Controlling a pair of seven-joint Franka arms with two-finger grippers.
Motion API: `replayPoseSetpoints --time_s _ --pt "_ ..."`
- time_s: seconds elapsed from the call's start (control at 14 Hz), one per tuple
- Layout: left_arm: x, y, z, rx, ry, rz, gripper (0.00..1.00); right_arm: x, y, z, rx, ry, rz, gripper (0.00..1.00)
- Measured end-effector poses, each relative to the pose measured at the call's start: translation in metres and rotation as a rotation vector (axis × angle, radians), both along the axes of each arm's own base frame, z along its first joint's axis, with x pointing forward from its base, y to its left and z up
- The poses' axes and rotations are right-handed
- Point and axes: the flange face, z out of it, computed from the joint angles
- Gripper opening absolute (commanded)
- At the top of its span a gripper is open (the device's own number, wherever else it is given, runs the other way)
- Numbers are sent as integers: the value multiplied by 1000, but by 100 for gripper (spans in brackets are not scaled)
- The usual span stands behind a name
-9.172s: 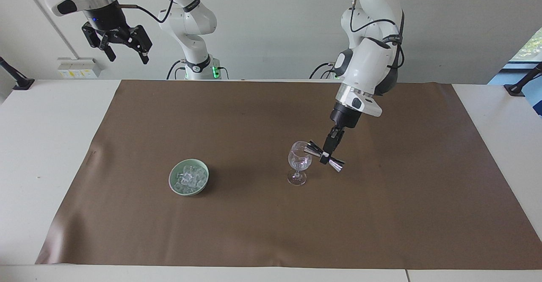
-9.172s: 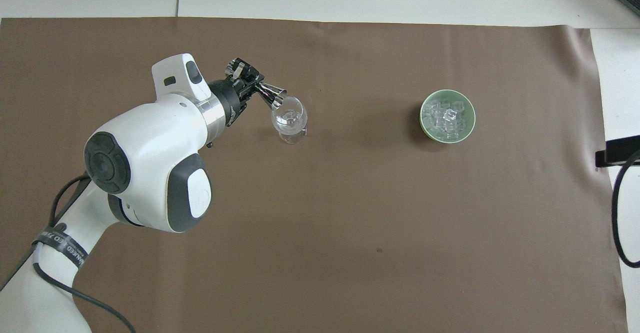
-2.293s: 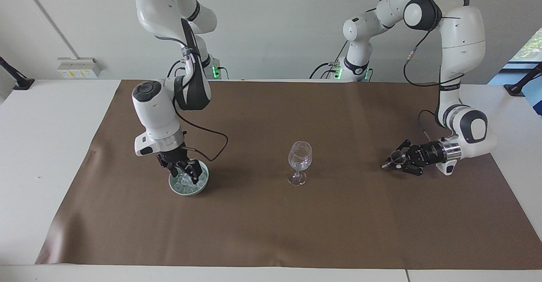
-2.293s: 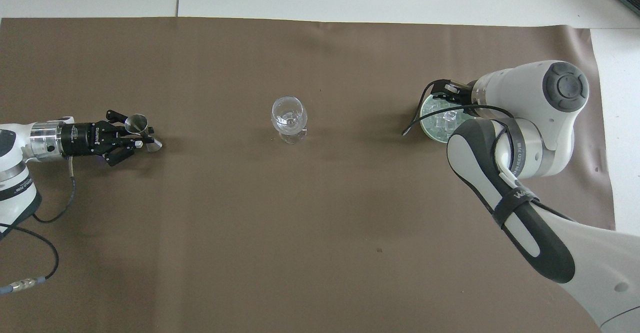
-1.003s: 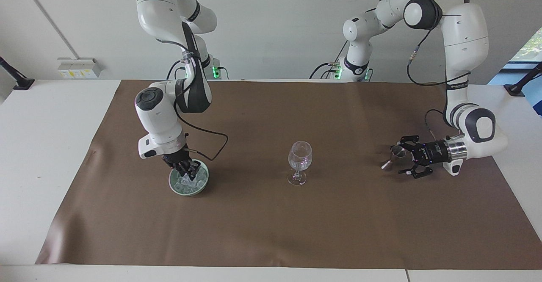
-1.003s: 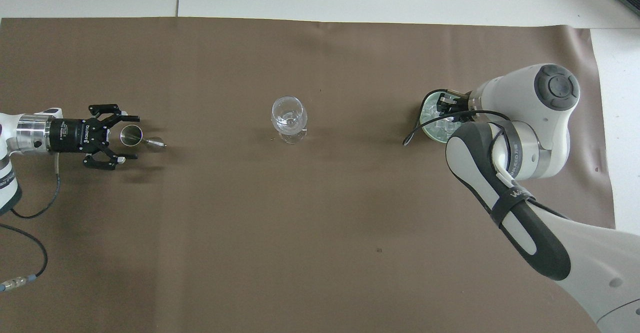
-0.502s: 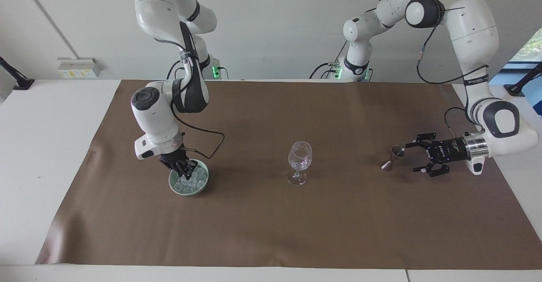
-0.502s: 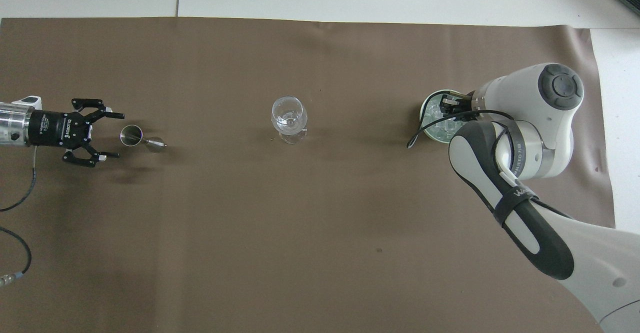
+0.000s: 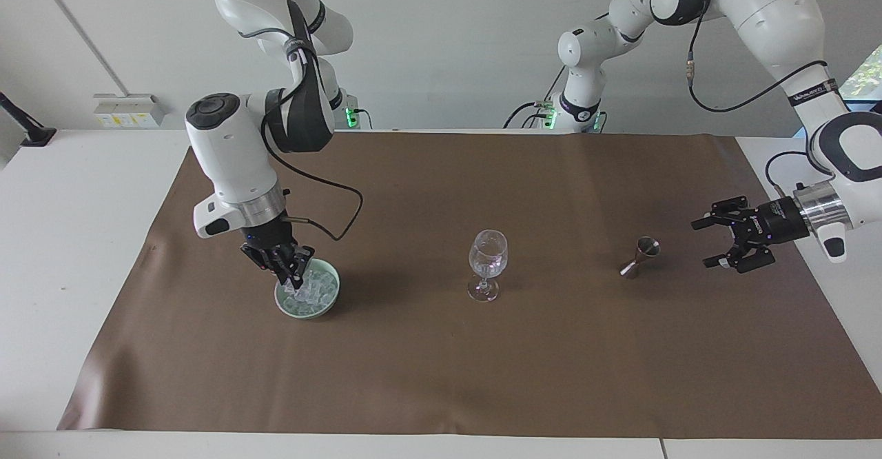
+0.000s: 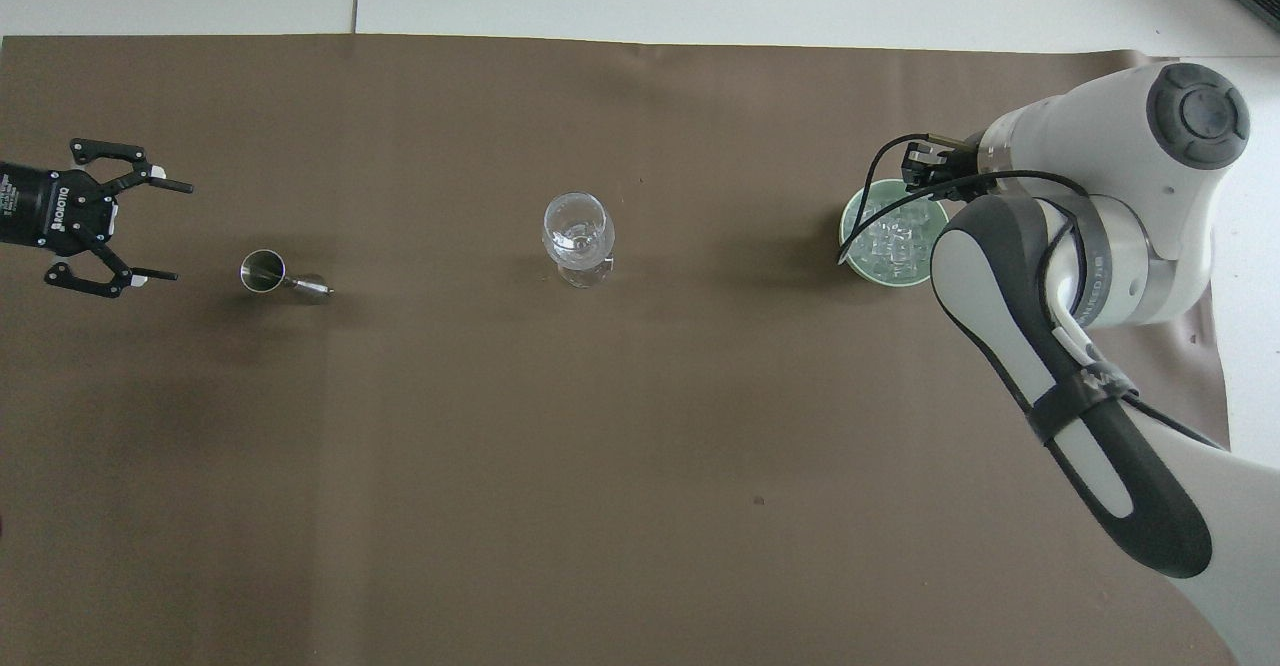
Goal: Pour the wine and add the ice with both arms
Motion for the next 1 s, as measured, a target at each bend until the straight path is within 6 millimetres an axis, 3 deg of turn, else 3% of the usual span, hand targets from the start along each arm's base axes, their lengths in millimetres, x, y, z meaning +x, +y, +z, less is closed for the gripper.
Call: replayPoseSetpoints --time_s 0.14,0.36,0.57,0.79,1.0 --pt "6 -6 24 66 -50 -43 100 -3 29 6 15 -10 46 0" --pt "5 -26 67 174 -140 -129 100 -14 90 14 72 -11 58 0" --pt "-1 -53 107 300 -234 -228 100 -28 153 45 152 -37 7 0" --pt "-8 -59 126 391 -346 -403 100 -45 211 77 236 -92 -33 0" --pt "-11 -60 134 447 -425 -562 100 -60 247 85 288 -119 -42 0"
